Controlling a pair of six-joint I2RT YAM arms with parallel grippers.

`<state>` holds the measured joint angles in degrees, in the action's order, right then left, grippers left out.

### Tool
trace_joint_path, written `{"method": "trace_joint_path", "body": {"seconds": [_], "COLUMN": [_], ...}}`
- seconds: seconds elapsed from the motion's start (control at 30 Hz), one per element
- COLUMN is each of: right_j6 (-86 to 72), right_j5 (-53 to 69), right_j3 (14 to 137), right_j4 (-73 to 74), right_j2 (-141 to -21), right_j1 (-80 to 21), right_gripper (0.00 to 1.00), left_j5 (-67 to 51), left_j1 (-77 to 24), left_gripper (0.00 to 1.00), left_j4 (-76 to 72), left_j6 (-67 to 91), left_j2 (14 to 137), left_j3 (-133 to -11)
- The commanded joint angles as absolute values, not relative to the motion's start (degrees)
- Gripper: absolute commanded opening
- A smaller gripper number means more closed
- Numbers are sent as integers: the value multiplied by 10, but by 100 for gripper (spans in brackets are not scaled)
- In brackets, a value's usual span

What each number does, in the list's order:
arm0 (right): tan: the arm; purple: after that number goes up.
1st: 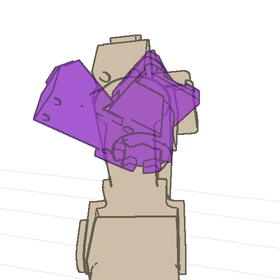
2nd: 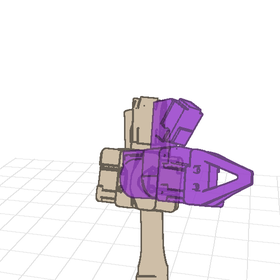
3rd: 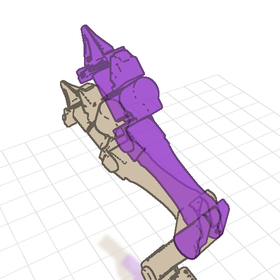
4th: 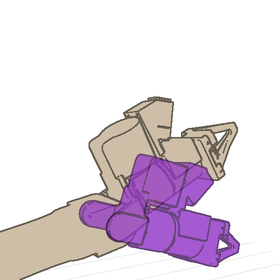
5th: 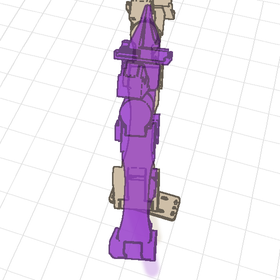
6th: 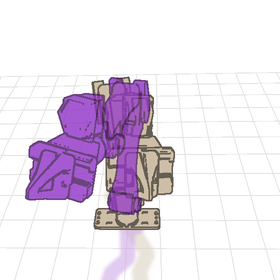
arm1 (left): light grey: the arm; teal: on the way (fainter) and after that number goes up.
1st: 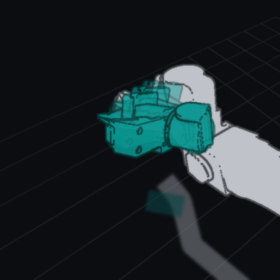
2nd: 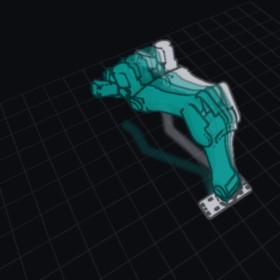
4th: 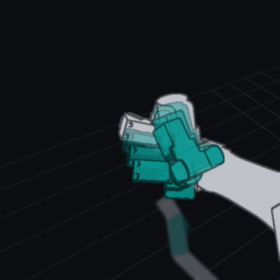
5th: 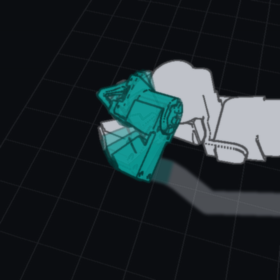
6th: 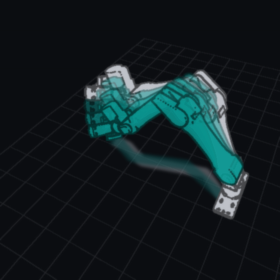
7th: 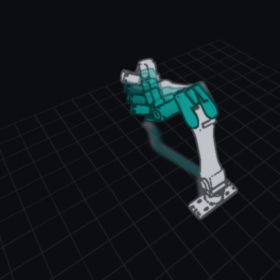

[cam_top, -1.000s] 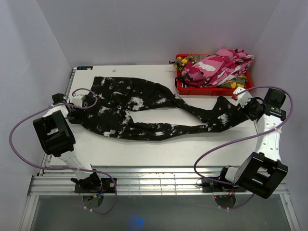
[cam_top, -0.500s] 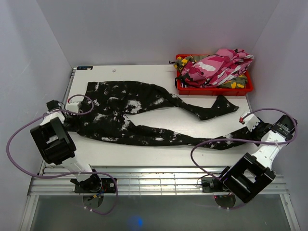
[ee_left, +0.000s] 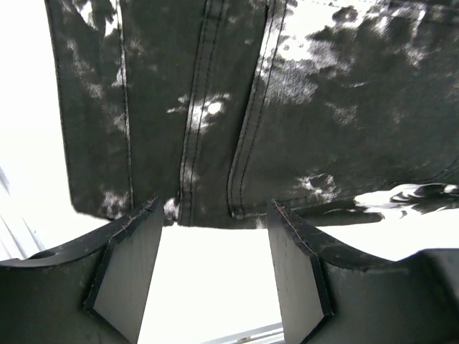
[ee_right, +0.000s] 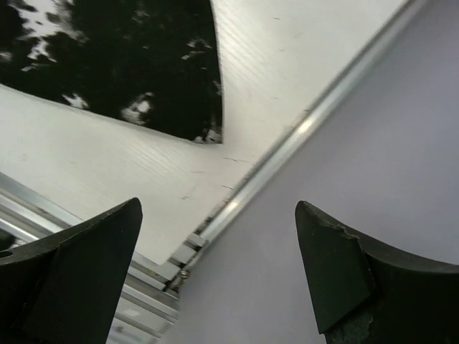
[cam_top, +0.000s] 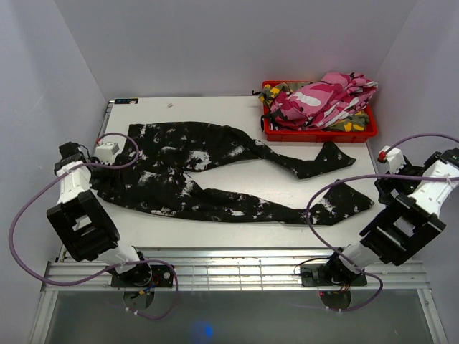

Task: Fold and stack the trousers
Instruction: Flatten the trousers out

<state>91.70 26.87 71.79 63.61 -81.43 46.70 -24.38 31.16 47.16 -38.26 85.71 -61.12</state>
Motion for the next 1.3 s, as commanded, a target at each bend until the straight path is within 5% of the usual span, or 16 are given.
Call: {"method": "trace_joint_path", "body": {"seconds": [0.0, 0.4, 1.03, 1.13, 1.23, 1.27], "right_j6": [862, 587, 625, 629, 644, 651], "right_j5": [265, 182, 171, 174, 174, 176], "right_j3": [757, 787, 794, 800, 808, 811], "right_j4": [733, 523, 524, 539, 561, 576], "right_j2": [-876, -990, -1089, -1100, -1105, -1104], "right_j1": [433, 245, 150, 137, 131, 131], "right_gripper": [92, 90, 77, 71, 53, 39], "left_j5": [-287, -317, -316, -316, -311, -310], "left_j1": [311, 298, 297, 297, 297, 297], "left_gripper": [70, 69, 69, 69, 68, 68], "left_j4": [491, 485, 455, 454, 454, 453], "left_j6": [-387, -351, -338, -337, -337, -336], "left_j2": [877, 933, 969, 972, 977, 979], "left_j3": [-642, -672, -667, -668, -670, -671]}}
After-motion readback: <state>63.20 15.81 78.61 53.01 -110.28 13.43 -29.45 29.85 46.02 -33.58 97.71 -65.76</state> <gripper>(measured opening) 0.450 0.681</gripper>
